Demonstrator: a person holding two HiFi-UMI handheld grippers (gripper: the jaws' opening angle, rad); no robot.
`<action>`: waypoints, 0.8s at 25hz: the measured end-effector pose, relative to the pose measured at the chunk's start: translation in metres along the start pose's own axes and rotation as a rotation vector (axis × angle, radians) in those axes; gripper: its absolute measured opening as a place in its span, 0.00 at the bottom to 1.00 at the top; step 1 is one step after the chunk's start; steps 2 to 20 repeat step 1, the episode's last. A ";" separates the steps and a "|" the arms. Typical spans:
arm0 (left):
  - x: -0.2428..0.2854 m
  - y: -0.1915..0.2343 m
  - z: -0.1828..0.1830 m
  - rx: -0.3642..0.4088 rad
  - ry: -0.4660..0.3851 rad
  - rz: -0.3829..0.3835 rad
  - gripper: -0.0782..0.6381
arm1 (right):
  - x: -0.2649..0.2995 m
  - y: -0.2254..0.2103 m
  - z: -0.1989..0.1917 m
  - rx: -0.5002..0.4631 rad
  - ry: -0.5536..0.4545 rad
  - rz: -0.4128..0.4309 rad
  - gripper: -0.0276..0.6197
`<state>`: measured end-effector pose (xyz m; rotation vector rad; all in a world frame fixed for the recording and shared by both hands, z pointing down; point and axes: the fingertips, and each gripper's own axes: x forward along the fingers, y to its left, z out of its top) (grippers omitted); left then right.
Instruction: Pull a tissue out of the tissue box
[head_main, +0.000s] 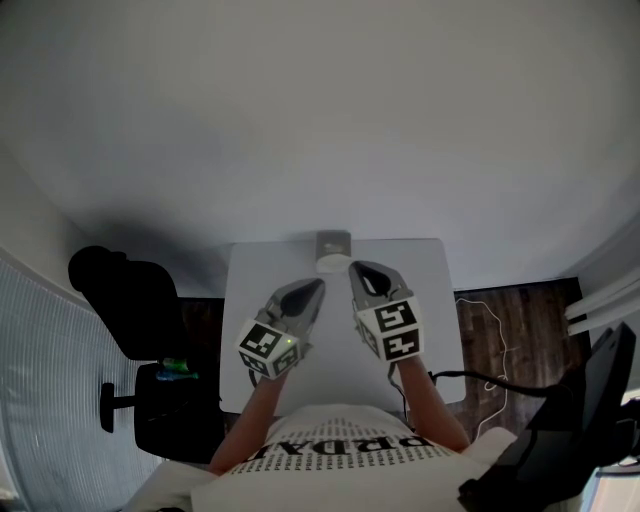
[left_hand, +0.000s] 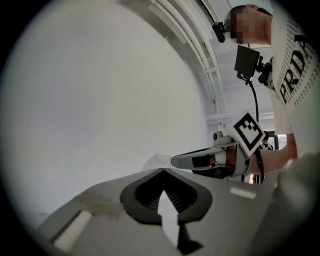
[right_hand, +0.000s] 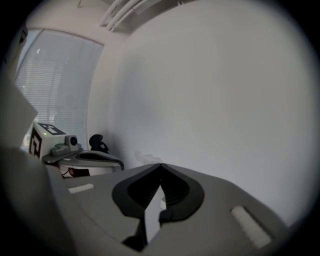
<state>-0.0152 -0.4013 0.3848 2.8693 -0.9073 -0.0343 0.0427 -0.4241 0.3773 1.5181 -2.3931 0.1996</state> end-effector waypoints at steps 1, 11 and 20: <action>0.000 -0.001 -0.001 -0.001 0.000 -0.001 0.10 | 0.000 0.000 -0.001 0.001 0.001 0.000 0.05; 0.000 -0.001 -0.001 -0.001 0.000 -0.001 0.10 | 0.000 0.000 -0.001 0.001 0.001 0.000 0.05; 0.000 -0.001 -0.001 -0.001 0.000 -0.001 0.10 | 0.000 0.000 -0.001 0.001 0.001 0.000 0.05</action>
